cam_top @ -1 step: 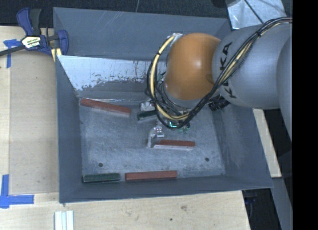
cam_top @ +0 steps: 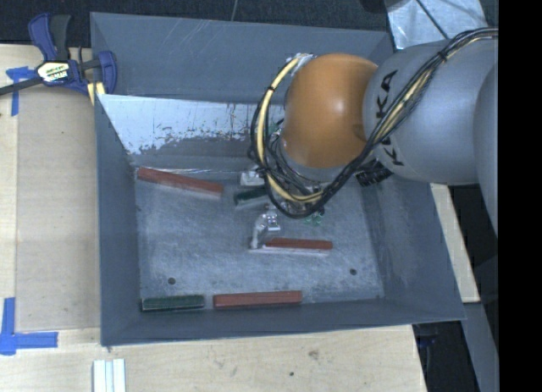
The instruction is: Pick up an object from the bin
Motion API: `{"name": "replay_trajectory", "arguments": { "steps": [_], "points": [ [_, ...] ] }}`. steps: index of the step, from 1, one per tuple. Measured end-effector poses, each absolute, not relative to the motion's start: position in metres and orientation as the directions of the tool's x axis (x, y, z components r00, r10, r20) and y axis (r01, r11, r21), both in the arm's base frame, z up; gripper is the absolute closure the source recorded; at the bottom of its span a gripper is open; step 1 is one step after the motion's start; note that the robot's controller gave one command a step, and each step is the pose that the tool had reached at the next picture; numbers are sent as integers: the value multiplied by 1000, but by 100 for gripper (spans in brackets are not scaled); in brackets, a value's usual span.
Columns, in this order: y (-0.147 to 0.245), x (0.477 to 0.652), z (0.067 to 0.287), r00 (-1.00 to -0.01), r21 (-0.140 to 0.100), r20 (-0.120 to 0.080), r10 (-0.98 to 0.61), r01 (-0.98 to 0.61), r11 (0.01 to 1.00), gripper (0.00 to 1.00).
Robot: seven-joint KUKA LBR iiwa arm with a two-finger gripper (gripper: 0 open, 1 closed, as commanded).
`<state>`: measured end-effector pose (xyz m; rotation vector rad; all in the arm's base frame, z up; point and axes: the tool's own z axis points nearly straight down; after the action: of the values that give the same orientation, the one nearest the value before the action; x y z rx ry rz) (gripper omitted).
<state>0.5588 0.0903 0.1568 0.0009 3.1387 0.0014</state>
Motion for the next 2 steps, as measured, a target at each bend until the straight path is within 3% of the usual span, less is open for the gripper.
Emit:
{"name": "replay_trajectory", "arguments": {
  "steps": [1,2],
  "points": [
    [33,558,96,-992,-1,-5,-129,-129,992,0],
    [15,563,77,-1000,0,0,-9,-9,1000,0]
  ]
}}
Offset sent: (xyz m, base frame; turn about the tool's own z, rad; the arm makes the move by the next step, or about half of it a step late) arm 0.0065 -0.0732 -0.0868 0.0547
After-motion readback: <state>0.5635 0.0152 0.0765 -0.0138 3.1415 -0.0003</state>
